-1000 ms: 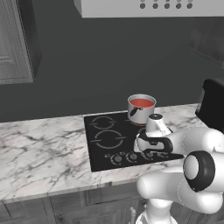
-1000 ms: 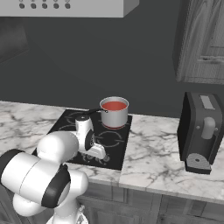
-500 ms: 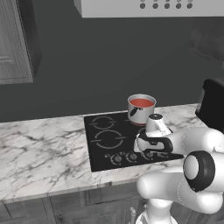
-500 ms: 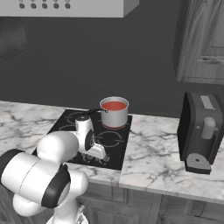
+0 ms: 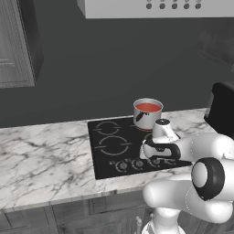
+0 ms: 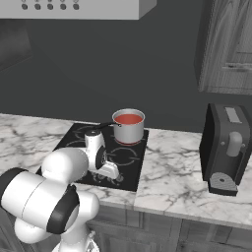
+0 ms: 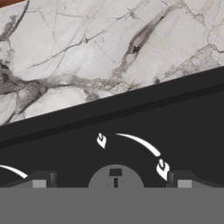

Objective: Wait until the marinara sauce is simmered to a deep red color and then turn off the stove.

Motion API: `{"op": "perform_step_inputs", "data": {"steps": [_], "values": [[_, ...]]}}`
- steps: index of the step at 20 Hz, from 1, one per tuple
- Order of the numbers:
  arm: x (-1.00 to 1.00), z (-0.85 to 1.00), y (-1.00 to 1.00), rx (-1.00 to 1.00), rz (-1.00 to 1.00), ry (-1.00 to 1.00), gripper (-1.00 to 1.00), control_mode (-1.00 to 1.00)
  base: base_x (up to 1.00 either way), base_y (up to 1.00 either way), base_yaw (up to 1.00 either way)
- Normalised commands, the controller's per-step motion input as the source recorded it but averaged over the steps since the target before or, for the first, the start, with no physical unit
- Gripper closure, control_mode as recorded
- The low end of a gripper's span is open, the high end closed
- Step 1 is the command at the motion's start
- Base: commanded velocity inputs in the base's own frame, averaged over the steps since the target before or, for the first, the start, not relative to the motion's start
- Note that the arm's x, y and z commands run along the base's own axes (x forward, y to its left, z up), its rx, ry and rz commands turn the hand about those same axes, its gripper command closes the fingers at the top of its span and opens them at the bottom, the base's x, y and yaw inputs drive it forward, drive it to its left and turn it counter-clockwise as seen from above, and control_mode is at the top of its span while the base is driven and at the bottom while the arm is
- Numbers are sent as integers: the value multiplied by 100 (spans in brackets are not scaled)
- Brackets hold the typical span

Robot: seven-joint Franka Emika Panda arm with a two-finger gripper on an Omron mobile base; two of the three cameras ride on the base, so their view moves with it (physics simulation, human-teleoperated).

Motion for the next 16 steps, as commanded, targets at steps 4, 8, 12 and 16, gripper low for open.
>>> {"op": "perform_step_inputs", "data": {"steps": [4,8,12,16], "values": [[0,0,0,0,0,0,-100,-100,0,0,0],[0,0,0,0,0,0,-100,-100,0,0,0],[0,0,0,0,0,0,-100,-100,0,0,0],[0,0,0,0,0,0,-100,-100,0,0,0]]}}
